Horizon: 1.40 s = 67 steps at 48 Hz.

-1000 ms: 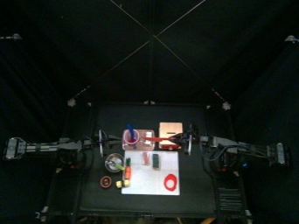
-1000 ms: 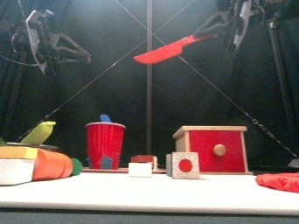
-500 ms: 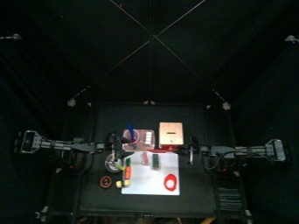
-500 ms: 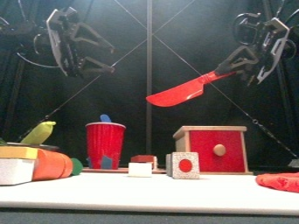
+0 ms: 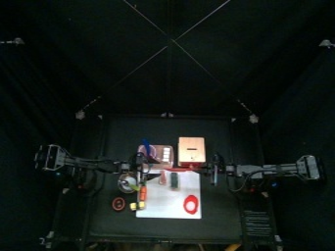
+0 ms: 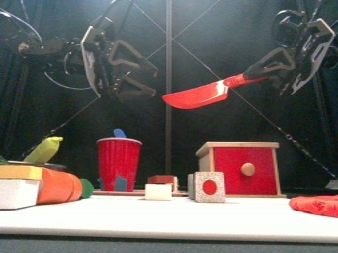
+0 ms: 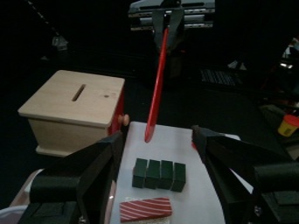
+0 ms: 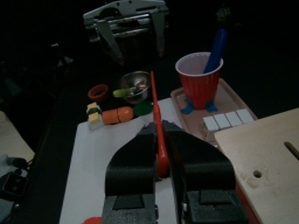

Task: Grab knife with both hands

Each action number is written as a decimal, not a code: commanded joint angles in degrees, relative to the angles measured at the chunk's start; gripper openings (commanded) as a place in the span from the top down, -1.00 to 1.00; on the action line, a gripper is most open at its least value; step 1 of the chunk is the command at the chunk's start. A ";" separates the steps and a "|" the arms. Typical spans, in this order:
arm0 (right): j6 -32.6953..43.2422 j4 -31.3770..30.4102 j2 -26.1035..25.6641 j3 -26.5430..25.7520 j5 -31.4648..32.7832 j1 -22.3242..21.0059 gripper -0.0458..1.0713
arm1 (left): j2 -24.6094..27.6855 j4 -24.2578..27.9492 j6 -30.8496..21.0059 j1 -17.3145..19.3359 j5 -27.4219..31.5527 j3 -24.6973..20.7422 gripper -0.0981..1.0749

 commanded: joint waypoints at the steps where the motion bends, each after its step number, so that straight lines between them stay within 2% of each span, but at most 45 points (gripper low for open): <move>1: -0.09 -0.70 0.00 -2.11 -0.97 0.09 0.60 | 2.02 0.18 0.09 -0.09 -0.79 -2.72 -0.81; 20: 0.00 -1.05 0.18 -2.46 -0.97 0.35 0.60 | 9.49 -0.09 0.09 0.26 -2.37 -7.91 -0.78; 27: 0.00 -0.97 0.18 -2.46 -0.97 0.26 0.60 | 10.99 -0.18 0.09 0.26 -2.37 -8.96 -0.71; 53: 0.35 -0.53 0.18 -3.08 -0.09 0.62 0.60 | 10.63 -0.09 0.18 0.44 -2.37 -8.61 0.02; 59: 0.44 0.79 0.18 -3.69 3.69 1.32 0.60 | 10.37 0.00 0.18 0.44 -2.37 -8.35 0.18; 67: 0.35 3.52 1.23 -5.54 12.13 1.93 0.61 | 10.63 0.00 0.26 0.53 -2.46 -7.82 0.25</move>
